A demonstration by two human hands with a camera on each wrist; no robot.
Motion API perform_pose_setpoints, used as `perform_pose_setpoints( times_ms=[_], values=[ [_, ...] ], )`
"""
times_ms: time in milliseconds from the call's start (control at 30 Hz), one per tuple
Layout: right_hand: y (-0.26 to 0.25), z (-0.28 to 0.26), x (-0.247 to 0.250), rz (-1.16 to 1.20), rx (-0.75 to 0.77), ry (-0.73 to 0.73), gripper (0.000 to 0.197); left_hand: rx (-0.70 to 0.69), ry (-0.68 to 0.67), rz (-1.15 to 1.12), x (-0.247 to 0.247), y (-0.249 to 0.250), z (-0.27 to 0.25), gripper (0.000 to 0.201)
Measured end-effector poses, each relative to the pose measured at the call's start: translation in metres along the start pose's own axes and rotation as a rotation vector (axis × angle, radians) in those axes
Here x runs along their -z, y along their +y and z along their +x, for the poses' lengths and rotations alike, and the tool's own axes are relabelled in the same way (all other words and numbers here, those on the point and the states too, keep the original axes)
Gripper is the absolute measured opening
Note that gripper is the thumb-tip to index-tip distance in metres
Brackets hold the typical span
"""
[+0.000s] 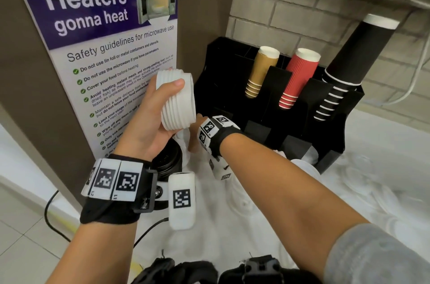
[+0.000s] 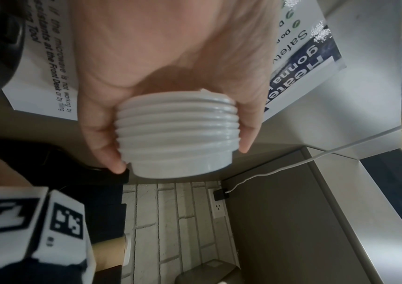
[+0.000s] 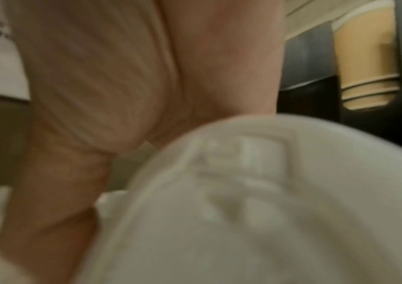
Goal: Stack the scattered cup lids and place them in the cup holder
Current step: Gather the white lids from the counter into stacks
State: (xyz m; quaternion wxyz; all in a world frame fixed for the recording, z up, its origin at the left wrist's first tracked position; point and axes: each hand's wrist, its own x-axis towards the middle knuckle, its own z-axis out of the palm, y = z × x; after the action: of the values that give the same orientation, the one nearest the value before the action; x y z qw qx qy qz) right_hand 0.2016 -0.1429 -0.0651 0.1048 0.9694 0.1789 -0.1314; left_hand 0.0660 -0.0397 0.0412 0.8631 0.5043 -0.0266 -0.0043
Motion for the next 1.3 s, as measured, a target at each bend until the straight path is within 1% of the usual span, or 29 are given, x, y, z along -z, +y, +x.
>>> perform_pose_setpoints(
  times_ms=[67, 100, 200, 233, 267, 333, 367, 400, 500, 567, 633, 700, 733, 800, 867, 900, 967, 1033, 1067, 1100, 1167, 1200, 1233, 1267, 1300],
  values=[
    [0.001, -0.001, 0.0, -0.013, 0.008, -0.008, 0.095, -0.002, 0.003, -0.01, 0.001, 0.001, -0.001, 0.071],
    [0.003, -0.002, 0.001, -0.015, 0.023, -0.02, 0.095, -0.004, 0.006, -0.011, 0.002, 0.002, 0.0, 0.071],
    [0.008, -0.011, 0.011, -0.007, 0.053, -0.062, 0.075, -0.002, 0.007, -0.011, 0.002, 0.003, 0.0, 0.07],
    [0.01, -0.015, 0.015, 0.004, 0.056, -0.089, 0.075, -0.003, 0.008, -0.011, 0.002, 0.003, 0.0, 0.07],
    [0.014, -0.02, 0.019, 0.01, 0.059, -0.104, 0.079, -0.003, 0.008, -0.012, 0.001, 0.002, 0.0, 0.07],
    [0.021, -0.033, 0.029, -0.013, 0.078, -0.07, 0.085, -0.003, 0.006, -0.018, 0.0, 0.002, 0.0, 0.07],
    [0.025, -0.039, 0.033, -0.022, 0.095, -0.05, 0.084, -0.003, 0.005, -0.021, 0.001, 0.002, 0.0, 0.07],
    [0.029, -0.045, 0.04, 0.006, 0.113, -0.05, 0.082, -0.003, 0.004, -0.02, 0.001, 0.002, 0.0, 0.069],
    [0.042, -0.061, 0.062, 0.226, 0.133, -0.105, 0.084, -0.005, 0.005, -0.005, 0.001, 0.003, 0.0, 0.067],
    [0.047, -0.072, 0.071, 0.225, 0.097, -0.075, 0.083, -0.009, -0.006, -0.002, 0.0, 0.004, 0.001, 0.066],
    [0.047, -0.081, 0.073, 0.21, 0.083, -0.051, 0.08, -0.013, -0.015, -0.006, -0.001, 0.004, 0.002, 0.073],
    [0.046, -0.089, 0.071, 0.219, 0.157, -0.067, 0.079, -0.019, -0.02, 0.001, -0.003, 0.004, 0.003, 0.082],
    [0.043, -0.092, 0.07, 0.213, 0.197, -0.104, 0.079, -0.022, -0.02, 0.005, -0.003, 0.004, 0.003, 0.085],
    [0.037, -0.095, 0.064, 0.153, 0.242, -0.231, 0.082, -0.018, -0.017, -0.001, -0.004, 0.002, 0.004, 0.084],
    [0.029, -0.095, 0.054, 0.053, 0.255, -0.377, 0.086, -0.01, -0.019, -0.01, -0.005, 0.0, 0.004, 0.084],
    [0.028, -0.094, 0.05, 0.033, 0.252, -0.426, 0.086, -0.006, -0.024, -0.012, -0.005, -0.001, 0.004, 0.085],
    [0.03, -0.093, 0.049, 0.112, 0.237, -0.494, 0.079, -0.004, -0.032, -0.014, -0.006, -0.001, 0.004, 0.086],
    [0.033, -0.093, 0.052, 0.237, 0.231, -0.516, 0.074, -0.008, -0.033, -0.015, -0.006, -0.001, 0.003, 0.082],
    [0.032, -0.093, 0.054, 0.265, 0.226, -0.477, 0.073, -0.01, -0.032, -0.015, -0.006, -0.001, 0.003, 0.078],
    [0.031, -0.092, 0.054, 0.26, 0.214, -0.385, 0.072, -0.011, -0.031, -0.018, -0.006, -0.002, 0.003, 0.073],
    [0.024, -0.086, 0.052, 0.245, 0.203, -0.107, 0.068, -0.014, -0.031, -0.029, -0.006, -0.001, 0.003, 0.062],
    [0.02, -0.081, 0.05, 0.259, 0.198, -0.004, 0.059, -0.015, -0.032, -0.035, -0.006, -0.001, 0.003, 0.059],
    [0.018, -0.075, 0.048, 0.23, 0.182, 0.044, 0.049, -0.017, -0.031, -0.04, -0.005, -0.001, 0.003, 0.058],
    [0.016, -0.068, 0.044, 0.164, 0.145, 0.033, 0.041, -0.021, -0.03, -0.04, -0.004, 0.0, 0.003, 0.057],
    [0.016, -0.062, 0.039, 0.101, 0.099, 0.001, 0.038, -0.023, -0.03, -0.039, -0.003, 0.0, 0.003, 0.058]
  ],
)
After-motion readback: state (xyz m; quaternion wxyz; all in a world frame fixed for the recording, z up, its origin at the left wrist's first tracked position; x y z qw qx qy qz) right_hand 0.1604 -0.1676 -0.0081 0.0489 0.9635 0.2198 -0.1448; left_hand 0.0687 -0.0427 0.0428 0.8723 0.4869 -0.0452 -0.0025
